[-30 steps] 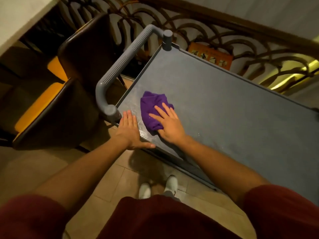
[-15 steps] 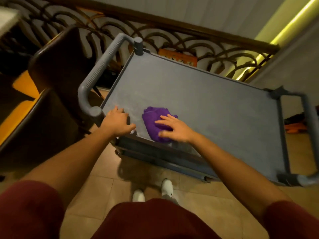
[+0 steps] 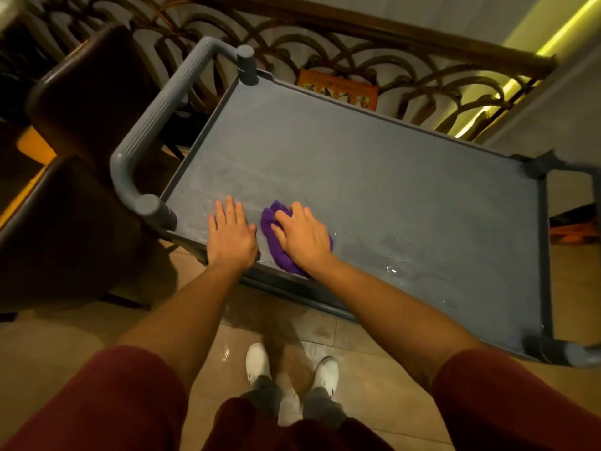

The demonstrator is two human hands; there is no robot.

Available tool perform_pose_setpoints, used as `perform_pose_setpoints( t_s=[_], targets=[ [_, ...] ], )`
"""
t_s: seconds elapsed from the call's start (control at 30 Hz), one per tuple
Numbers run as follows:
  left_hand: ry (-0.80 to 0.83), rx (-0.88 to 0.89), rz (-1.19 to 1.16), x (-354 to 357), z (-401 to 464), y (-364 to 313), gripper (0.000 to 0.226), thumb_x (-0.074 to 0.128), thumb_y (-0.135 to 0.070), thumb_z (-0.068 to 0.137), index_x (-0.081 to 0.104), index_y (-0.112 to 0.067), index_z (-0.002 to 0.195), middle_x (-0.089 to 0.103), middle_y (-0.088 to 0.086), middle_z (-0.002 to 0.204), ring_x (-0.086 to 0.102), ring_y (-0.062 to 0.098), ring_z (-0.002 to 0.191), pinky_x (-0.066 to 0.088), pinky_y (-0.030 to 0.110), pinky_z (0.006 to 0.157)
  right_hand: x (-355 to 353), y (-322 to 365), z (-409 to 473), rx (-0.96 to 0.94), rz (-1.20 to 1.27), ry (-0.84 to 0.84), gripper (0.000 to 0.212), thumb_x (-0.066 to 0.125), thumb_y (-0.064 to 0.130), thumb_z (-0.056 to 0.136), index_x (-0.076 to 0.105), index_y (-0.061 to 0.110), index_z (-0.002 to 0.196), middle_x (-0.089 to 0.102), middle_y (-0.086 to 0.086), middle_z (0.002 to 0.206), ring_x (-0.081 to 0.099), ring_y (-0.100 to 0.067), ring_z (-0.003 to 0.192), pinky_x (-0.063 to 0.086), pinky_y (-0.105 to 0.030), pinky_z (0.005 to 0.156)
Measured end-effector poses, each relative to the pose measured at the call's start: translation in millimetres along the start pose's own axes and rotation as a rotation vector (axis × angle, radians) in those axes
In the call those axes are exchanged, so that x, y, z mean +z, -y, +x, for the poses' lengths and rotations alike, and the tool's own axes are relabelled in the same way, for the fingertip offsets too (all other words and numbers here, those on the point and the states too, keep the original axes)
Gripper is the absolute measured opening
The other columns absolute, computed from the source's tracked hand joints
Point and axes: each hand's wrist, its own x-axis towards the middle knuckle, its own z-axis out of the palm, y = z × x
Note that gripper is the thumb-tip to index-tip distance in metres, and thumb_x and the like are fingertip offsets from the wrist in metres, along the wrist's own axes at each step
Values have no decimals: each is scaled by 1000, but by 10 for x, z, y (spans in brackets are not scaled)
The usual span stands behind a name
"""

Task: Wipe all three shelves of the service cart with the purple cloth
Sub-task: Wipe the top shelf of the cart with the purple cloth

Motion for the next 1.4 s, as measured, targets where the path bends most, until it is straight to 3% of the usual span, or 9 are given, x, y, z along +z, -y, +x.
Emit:
perform_pose_setpoints(
  t_s=[0.17, 0.37, 0.57, 0.67, 0.77, 0.97, 1.13, 1.3, 1.4],
  targets=[
    [55, -8, -1, -45, 9, -25, 66, 17, -42, 108, 0, -4, 159, -7, 18, 167, -8, 36, 154, 3, 50, 126, -171, -770, -388, 146, -13, 3, 28, 52, 41, 100, 61, 17, 114, 55, -17, 114, 57, -39, 104, 51, -45, 71],
    [93, -9, -2, -35, -18, -52, 66, 16, -43, 108, -1, -4, 159, -9, 18, 167, -9, 36, 154, 3, 51, 125, -439, -1505, -923, 363, -129, -35, 31, 48, 40, 104, 59, 13, 114, 54, -17, 107, 58, -36, 97, 40, -35, 65],
    [-53, 36, -105, -67, -10, -496, 52, 39, -29, 105, 35, -6, 151, 18, 18, 165, 6, 37, 154, 9, 56, 124, -456, -930, -493, 331, 151, -156, 35, 56, 35, 99, 58, 22, 132, 56, -15, 116, 59, -36, 104, 50, -43, 82],
    [18, 0, -180, -9, -14, -846, 60, 32, -35, 107, 18, -6, 158, 7, 17, 168, -1, 36, 155, 3, 55, 124, -299, -534, -202, 300, 50, -97, 38, 56, 39, 98, 55, 28, 134, 55, -12, 121, 56, -34, 107, 52, -44, 83],
    [21, -12, -84, 136, -70, -902, 66, 19, -45, 108, 3, -8, 160, -7, 17, 168, -10, 35, 154, -5, 53, 123, -237, -684, -274, 299, -34, -27, 38, 48, 46, 99, 57, 29, 132, 55, -12, 118, 56, -31, 103, 52, -42, 78],
    [22, 12, -81, 143, -65, -896, 67, 15, -46, 108, 2, -6, 160, -8, 17, 167, -10, 36, 154, -2, 54, 124, -384, -1453, -792, 390, -81, -29, 24, 50, 33, 99, 60, 17, 114, 54, -17, 107, 58, -38, 95, 47, -43, 63],
    [29, 19, -81, 134, -134, -927, 68, 14, -48, 107, 3, -6, 160, -6, 17, 167, -9, 36, 154, 0, 55, 124, -620, -2224, -1482, 539, -191, -6, 24, 52, 31, 99, 59, 13, 113, 53, -20, 107, 59, -42, 92, 39, -41, 60],
    [21, 36, -42, 119, -228, -1005, 76, 20, -58, 103, 9, -8, 160, -1, 19, 167, -6, 38, 154, 1, 60, 123, -827, -2701, -2018, 711, -169, 20, 29, 46, 34, 102, 54, 11, 118, 53, -22, 110, 60, -44, 96, 48, -47, 70],
    [2, 156, -23, 83, -285, -1248, 75, 30, -59, 101, 16, -14, 160, 2, 17, 168, -6, 37, 154, -4, 61, 119, -936, -2612, -1887, 731, -46, -31, 34, 49, 34, 102, 55, 12, 127, 55, -21, 117, 63, -45, 97, 50, -46, 78]
  ],
)
